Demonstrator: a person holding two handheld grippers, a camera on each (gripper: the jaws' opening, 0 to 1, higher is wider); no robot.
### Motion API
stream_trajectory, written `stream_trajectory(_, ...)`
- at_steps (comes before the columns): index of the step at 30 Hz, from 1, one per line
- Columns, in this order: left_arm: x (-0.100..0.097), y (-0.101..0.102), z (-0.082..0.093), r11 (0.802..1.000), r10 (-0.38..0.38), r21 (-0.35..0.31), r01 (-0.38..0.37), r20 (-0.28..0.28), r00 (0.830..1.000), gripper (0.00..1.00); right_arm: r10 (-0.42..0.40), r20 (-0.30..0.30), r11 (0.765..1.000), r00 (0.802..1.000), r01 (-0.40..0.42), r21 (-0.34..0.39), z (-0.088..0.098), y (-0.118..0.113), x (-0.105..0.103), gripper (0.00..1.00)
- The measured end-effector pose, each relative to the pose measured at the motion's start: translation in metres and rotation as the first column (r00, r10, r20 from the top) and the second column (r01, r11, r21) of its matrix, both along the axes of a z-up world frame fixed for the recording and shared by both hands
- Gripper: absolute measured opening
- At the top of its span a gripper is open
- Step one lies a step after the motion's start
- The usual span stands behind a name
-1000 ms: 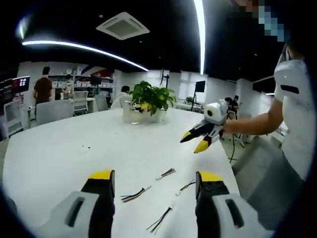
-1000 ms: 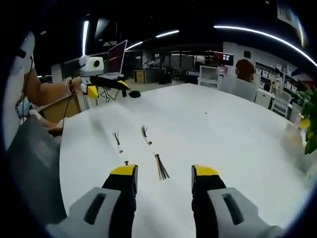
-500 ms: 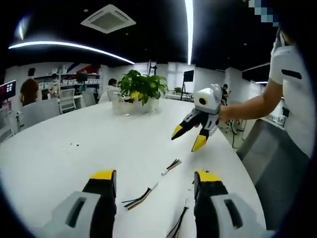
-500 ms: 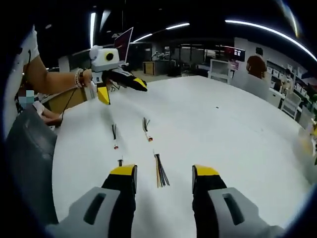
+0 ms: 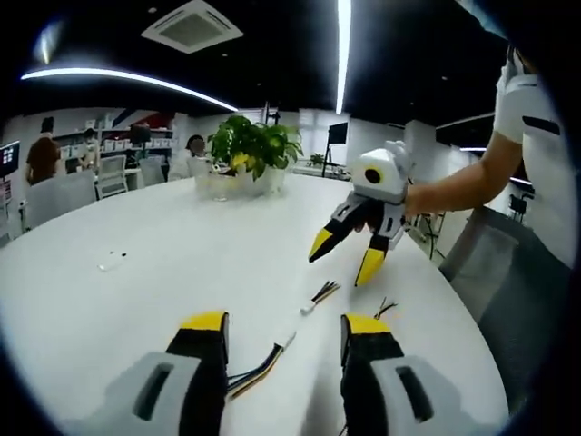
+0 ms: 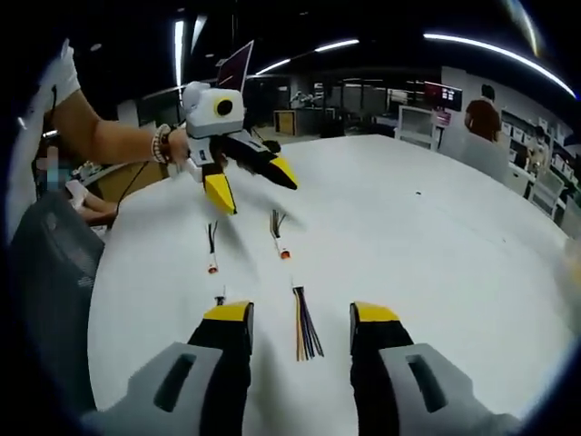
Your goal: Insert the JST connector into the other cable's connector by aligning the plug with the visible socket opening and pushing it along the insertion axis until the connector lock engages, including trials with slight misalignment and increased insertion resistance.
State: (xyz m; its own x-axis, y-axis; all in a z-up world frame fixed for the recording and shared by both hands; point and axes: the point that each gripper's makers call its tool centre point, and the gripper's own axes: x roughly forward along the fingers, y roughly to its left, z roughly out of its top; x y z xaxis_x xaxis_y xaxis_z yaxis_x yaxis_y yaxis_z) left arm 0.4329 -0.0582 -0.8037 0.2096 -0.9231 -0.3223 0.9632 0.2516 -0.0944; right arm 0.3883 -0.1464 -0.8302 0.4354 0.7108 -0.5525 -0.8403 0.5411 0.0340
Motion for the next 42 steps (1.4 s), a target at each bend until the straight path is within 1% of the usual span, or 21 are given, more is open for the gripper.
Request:
stream_trajectory(2,0.001,-0.002,-0.004,1.000,-0.005,0.002,0.005,0.001,1.000,0.42,0.008,-0.003,1.000,1.000,-0.008,0.003,-0.002,0.003,0.001,0.42)
stream_trajectory(4,0.003,-0.003,-0.012,1.000,-0.005,0.026,0.005,-0.003,1.000,0.40,0.017,0.005,1.000,1.000,-0.017,-0.004,-0.003,0.005,0.003,0.40)
stream_trajectory(6,0.002,-0.004,-0.020,0.999,-0.011,0.053,0.011,0.002,1.000,0.38,0.023,0.007,1.000,1.000,-0.024,0.007,-0.003,0.008,0.005,0.38)
stream_trajectory(8,0.001,-0.005,-0.023,0.998,-0.024,0.060,0.023,0.017,1.000,0.28,0.028,0.010,1.000,1.000,-0.028,0.012,-0.004,0.011,0.007,0.35)
stream_trajectory(9,0.001,-0.006,-0.026,0.998,-0.027,0.059,0.026,0.011,1.000,0.25,0.029,0.009,1.000,1.000,-0.030,0.011,-0.006,0.012,0.008,0.35)
stream_trajectory(12,0.002,-0.008,-0.033,0.998,-0.021,0.059,0.021,-0.001,1.000,0.26,0.038,0.001,0.999,0.999,-0.038,0.009,-0.011,0.016,0.009,0.34)
stream_trajectory(14,0.001,-0.009,-0.037,0.997,-0.030,0.074,0.029,0.002,1.000,0.23,0.044,-0.002,0.999,0.999,-0.044,0.008,-0.013,0.018,0.009,0.32)
stream_trajectory(16,-0.001,-0.011,-0.040,0.996,-0.040,0.083,0.039,0.009,0.999,0.23,0.054,-0.002,0.999,0.999,-0.054,0.007,-0.015,0.020,0.009,0.30)
stream_trajectory(18,-0.005,-0.014,-0.040,0.995,-0.049,0.087,0.048,0.011,0.999,0.22,0.061,0.001,0.998,0.998,-0.061,0.006,-0.016,0.021,0.009,0.29)
stream_trajectory(20,-0.007,-0.014,-0.040,0.995,-0.055,0.080,0.054,0.009,0.998,0.18,0.065,0.002,0.998,0.998,-0.065,0.005,-0.018,0.022,0.010,0.27)
stream_trajectory(24,-0.009,-0.017,-0.041,0.995,-0.064,0.079,0.063,0.016,0.998,0.15,0.067,0.004,0.998,0.998,-0.067,0.011,-0.019,0.024,0.012,0.23)
stream_trajectory(27,-0.006,-0.016,-0.043,0.995,-0.065,0.082,0.064,0.012,0.998,0.12,0.070,0.008,0.997,0.998,-0.070,0.013,-0.019,0.025,0.014,0.22)
stream_trajectory(32,-0.007,-0.016,-0.043,0.995,-0.068,0.075,0.067,0.013,0.998,0.07,0.086,0.013,0.996,0.996,-0.086,0.020,-0.020,0.029,0.015,0.14)
stream_trajectory(35,-0.008,-0.015,-0.046,0.993,-0.074,0.096,0.072,0.019,0.997,0.03,0.086,0.020,0.996,0.996,-0.086,0.019,-0.021,0.030,0.017,0.09)
stream_trajectory(36,-0.009,-0.015,-0.046,0.993,-0.074,0.092,0.072,0.023,0.997,0.02,0.084,0.018,0.996,0.996,-0.084,0.018,-0.022,0.030,0.018,0.08)
stream_trajectory(42,-0.013,-0.014,-0.045,0.993,-0.080,0.089,0.077,0.027,0.996,0.01,0.078,0.010,0.997,0.997,-0.078,0.013,-0.027,0.027,0.021,0.05)
